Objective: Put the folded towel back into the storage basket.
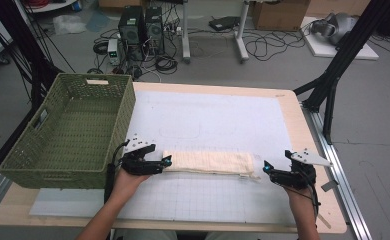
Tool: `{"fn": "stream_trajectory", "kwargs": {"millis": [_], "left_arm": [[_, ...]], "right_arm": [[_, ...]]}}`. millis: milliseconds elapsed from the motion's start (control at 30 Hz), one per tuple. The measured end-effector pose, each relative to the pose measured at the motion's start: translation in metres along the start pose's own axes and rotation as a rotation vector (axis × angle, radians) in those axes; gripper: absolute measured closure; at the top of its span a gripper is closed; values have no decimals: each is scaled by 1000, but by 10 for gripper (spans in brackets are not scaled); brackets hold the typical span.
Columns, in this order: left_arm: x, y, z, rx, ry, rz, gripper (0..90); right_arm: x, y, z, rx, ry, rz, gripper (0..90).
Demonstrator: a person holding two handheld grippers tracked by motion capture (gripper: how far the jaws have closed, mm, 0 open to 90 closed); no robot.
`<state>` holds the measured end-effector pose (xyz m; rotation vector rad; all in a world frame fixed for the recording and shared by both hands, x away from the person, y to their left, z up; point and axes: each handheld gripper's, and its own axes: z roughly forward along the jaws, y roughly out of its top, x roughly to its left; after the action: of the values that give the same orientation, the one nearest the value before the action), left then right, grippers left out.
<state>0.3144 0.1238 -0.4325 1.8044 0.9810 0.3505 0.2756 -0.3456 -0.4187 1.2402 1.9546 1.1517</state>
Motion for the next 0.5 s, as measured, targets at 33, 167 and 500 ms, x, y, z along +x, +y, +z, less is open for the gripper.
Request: {"fn": "stream_trajectory", "kwargs": {"millis": [33,167,500], "left_arm": [[-1,0,1,0,0,5,219],[0,0,1,14,10,6,219],[3,-5,6,108,79,7,303]], "right_arm": [[-1,-1,1,0,2,1,119],[-1,-2,2,6,5,-1,118],[0,-2,6,23,9,-11,119]]}}
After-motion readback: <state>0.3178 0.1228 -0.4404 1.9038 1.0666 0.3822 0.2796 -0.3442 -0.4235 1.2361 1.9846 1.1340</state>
